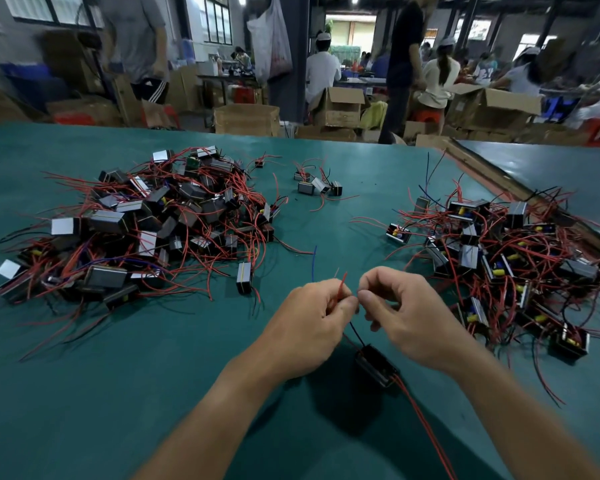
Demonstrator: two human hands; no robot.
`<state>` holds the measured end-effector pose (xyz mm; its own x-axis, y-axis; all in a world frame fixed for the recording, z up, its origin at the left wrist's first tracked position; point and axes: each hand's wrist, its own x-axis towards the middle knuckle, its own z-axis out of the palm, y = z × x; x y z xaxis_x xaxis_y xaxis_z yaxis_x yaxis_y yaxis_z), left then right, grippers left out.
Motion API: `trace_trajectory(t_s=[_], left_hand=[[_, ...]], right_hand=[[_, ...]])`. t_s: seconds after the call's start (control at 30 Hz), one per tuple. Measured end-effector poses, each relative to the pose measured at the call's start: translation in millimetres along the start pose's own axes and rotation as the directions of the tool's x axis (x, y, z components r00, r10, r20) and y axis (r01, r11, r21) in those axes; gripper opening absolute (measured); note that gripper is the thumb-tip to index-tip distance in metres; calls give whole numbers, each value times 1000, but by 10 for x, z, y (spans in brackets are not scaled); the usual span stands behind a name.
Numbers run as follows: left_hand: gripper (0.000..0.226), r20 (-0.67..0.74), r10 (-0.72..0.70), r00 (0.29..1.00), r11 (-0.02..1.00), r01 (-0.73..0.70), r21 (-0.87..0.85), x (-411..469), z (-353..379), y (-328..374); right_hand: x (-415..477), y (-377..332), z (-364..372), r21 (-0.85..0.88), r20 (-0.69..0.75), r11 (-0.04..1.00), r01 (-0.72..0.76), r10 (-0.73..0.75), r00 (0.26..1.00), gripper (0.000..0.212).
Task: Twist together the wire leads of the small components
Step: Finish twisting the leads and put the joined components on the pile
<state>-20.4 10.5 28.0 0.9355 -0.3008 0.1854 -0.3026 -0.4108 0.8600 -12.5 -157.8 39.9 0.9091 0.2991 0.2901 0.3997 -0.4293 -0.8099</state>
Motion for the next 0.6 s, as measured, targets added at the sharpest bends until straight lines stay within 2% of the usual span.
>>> trace_trajectory(t_s=[0.03,0.17,0.33,0.43,0.6], left_hand=[[10,1,-8,1000,999,8,-39,3,12,3],[27,-35,-62,997,977,53,-208,20,0,24],[22,-106,-106,989,906,52,-421,33,-44,28],[26,-103,-108,989,887,49,-459,28,-65,57],[34,-6,-45,999,889,38,-456,21,-49,41]], right_hand=[[4,10,6,-19,-4,1000,6,-6,1000,17],[16,29,-6,-18,-12,1000,13,-13,1000,15],[24,53,1,59,-43,998,-22,24,999,13],[29,77,-6,84,-76,996,-35,42,996,17],[45,104,-19,104,-122,994,-45,57,991,16]])
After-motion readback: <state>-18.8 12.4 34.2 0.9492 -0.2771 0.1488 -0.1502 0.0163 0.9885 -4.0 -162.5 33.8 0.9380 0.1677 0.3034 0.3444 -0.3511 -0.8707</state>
